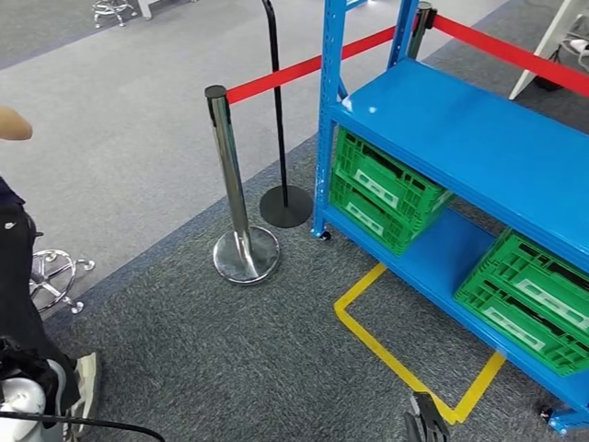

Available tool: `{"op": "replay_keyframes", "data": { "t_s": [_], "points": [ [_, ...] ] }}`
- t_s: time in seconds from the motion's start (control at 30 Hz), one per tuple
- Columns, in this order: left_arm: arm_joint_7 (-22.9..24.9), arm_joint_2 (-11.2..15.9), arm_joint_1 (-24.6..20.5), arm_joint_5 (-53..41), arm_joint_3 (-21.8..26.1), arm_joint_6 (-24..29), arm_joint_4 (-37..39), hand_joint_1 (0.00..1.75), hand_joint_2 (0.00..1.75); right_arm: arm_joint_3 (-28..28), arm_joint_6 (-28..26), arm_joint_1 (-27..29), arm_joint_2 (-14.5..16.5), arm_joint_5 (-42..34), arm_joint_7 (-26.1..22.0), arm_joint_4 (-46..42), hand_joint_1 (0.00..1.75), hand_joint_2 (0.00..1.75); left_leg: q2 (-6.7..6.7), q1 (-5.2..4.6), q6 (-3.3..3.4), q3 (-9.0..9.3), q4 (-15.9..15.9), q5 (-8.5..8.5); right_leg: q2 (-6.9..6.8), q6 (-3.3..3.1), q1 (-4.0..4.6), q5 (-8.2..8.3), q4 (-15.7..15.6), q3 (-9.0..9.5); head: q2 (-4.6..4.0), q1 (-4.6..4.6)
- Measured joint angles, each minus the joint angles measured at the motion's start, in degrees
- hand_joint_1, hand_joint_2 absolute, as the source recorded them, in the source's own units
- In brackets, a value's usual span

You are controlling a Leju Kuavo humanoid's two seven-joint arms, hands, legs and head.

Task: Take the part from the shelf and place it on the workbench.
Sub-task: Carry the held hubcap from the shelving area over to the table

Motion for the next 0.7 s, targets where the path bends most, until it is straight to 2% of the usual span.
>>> {"op": "replay_keyframes", "data": {
  "t_s": [0.03,0.07,0.13,0.17,0.2,0.23,0.27,0.3,0.33,0.37,0.4,0.43,0.5,0.57,0.6,0.63,0.7],
  "points": [
    [0.0,0.0,-0.54,-0.03,-0.16,-0.4,0.11,1.75,1.75,-0.19,0.02,-0.27,0.06,-0.31,0.2,0.01,0.0,0.0,-0.55,0.14,-0.35,-0.19,-0.13,0.22,-0.58,-0.37,0.06,0.13,0.02,0.05,0.0,-0.03],
    [0.0,0.0,-1.2,0.04,-0.32,-0.91,0.28,1.75,1.75,-0.34,0.09,-0.63,0.11,-0.61,0.65,0.0,0.0,0.0,-0.29,0.17,-0.69,-0.36,-0.14,0.27,-1.17,-0.76,0.08,0.28,-0.07,0.06,0.0,-0.02],
    [0.01,-0.02,-3.11,0.44,-0.81,-1.94,0.81,1.75,1.75,-0.63,0.33,-1.56,0.14,-1.1,1.9,-0.02,0.0,0.0,2.29,0.02,-1.24,-1.59,2.09,-1.08,-2.46,-1.49,0.02,0.54,-0.33,0.16,0.0,-0.29],
    [0.02,-0.08,-4.23,0.68,-1.11,-2.37,1.19,1.75,1.75,-0.81,0.38,-2.05,0.13,-1.25,2.58,-0.03,0.0,0.0,4.08,-0.05,-1.46,-3.02,5.0,-2.63,-3.16,-1.78,0.05,0.56,-0.39,0.19,0.0,-0.42],
    [0.04,-0.16,-5.19,0.82,-1.37,-2.64,1.62,1.75,1.75,-1.01,0.4,-2.46,0.12,-1.34,3.12,-0.03,0.0,0.0,5.21,-0.05,-1.65,-4.96,8.92,-4.47,-3.86,-1.97,0.12,0.53,-0.4,0.18,0.0,-0.54],
    [0.06,-0.27,-5.93,0.9,-1.61,-2.87,2.1,1.75,1.75,-1.2,0.44,-2.78,0.12,-1.35,3.64,-0.03,0.0,0.0,5.66,0.01,-1.77,-6.92,12.89,-6.0,-4.59,-2.06,0.16,0.47,-0.4,0.18,0.0,-0.54],
    [0.08,-0.4,-6.54,0.87,-1.88,-3.07,2.61,1.75,1.75,-1.33,0.49,-3.03,0.12,-1.35,4.09,-0.03,0.0,0.0,5.81,0.05,-1.82,-8.34,15.72,-6.72,-5.33,-2.11,0.18,0.43,-0.39,0.2,0.0,-0.55],
    [0.12,-0.54,-7.22,0.74,-2.18,-3.23,3.18,1.75,1.75,-1.42,0.58,-3.28,0.12,-1.39,4.58,-0.03,0.0,0.0,5.87,0.06,-1.8,-8.81,16.51,-6.33,-6.03,-2.11,0.19,0.38,-0.39,0.23,0.0,-0.56],
    [0.15,-0.69,-8.06,0.53,-2.53,-3.37,3.76,1.75,1.75,-1.48,0.68,-3.57,0.12,-1.47,5.02,-0.03,0.0,0.0,6.01,0.06,-1.69,-8.13,14.99,-4.91,-6.71,-2.07,0.21,0.34,-0.39,0.29,0.0,-0.55],
    [0.21,-0.85,-9.01,0.27,-2.9,-3.44,4.26,1.75,1.75,-1.53,0.76,-3.9,0.12,-1.63,5.44,-0.03,0.0,0.0,6.47,0.0,-1.49,-6.47,11.66,-2.88,-7.32,-2.0,0.22,0.28,-0.39,0.39,0.0,-0.55],
    [0.32,-1.01,-10.01,0.02,-3.27,-3.46,4.75,1.75,1.75,-1.63,0.81,-4.25,0.12,-1.86,5.9,-0.03,0.0,0.0,7.67,-0.17,-1.23,-4.38,7.58,-0.99,-7.86,-1.84,0.33,0.17,-0.38,0.5,0.0,-0.57],
    [0.44,-1.19,-10.96,-0.16,-3.66,-3.46,5.21,1.75,1.75,-1.74,0.79,-4.54,0.12,-2.08,6.29,-0.03,0.0,0.0,8.78,-0.41,-0.89,-2.56,3.97,0.18,-8.35,-1.6,0.49,0.0,-0.32,0.55,0.0,-0.6],
    [0.77,-1.48,-12.26,-0.34,-4.34,-3.48,6.05,1.75,1.75,-1.99,0.61,-4.89,0.12,-2.35,7.1,-0.03,0.0,0.0,10.08,-0.87,-0.27,-0.91,0.31,0.76,-9.34,-1.04,0.84,-0.25,-0.4,0.69,0.0,-0.44],
    [1.02,-1.6,-12.66,-0.44,-4.63,-3.43,6.7,1.75,1.75,-2.17,0.47,-4.97,0.13,-2.25,7.68,-0.03,0.0,0.0,9.0,-0.9,0.38,-0.98,-0.22,0.75,-10.19,-0.46,0.85,-0.44,-0.65,0.9,0.0,-0.23],
    [1.08,-1.58,-12.75,-0.46,-4.68,-3.35,6.88,1.75,1.75,-2.22,0.48,-4.97,0.14,-2.09,7.84,-0.03,0.0,0.0,8.41,-0.79,0.7,-0.92,-0.37,0.84,-9.62,-0.19,0.75,-0.88,-0.27,0.78,0.0,-0.21],
    [1.11,-1.59,-12.83,-0.46,-4.73,-3.27,7.02,1.75,1.75,-2.25,0.5,-4.96,0.14,-1.86,7.96,-0.03,0.0,0.0,7.82,-0.62,1.02,-0.83,-0.54,0.93,-8.48,0.02,0.68,-1.79,1.14,0.17,0.0,-0.09],
    [1.13,-1.58,-12.86,-0.37,-4.8,-3.17,7.23,1.75,1.75,-2.25,0.61,-4.72,0.14,-1.39,8.09,-0.03,0.0,0.0,6.63,-0.44,1.45,-0.72,-0.63,0.95,-5.7,0.18,0.63,-4.89,7.54,-2.95,0.0,0.2]
  ]
}}
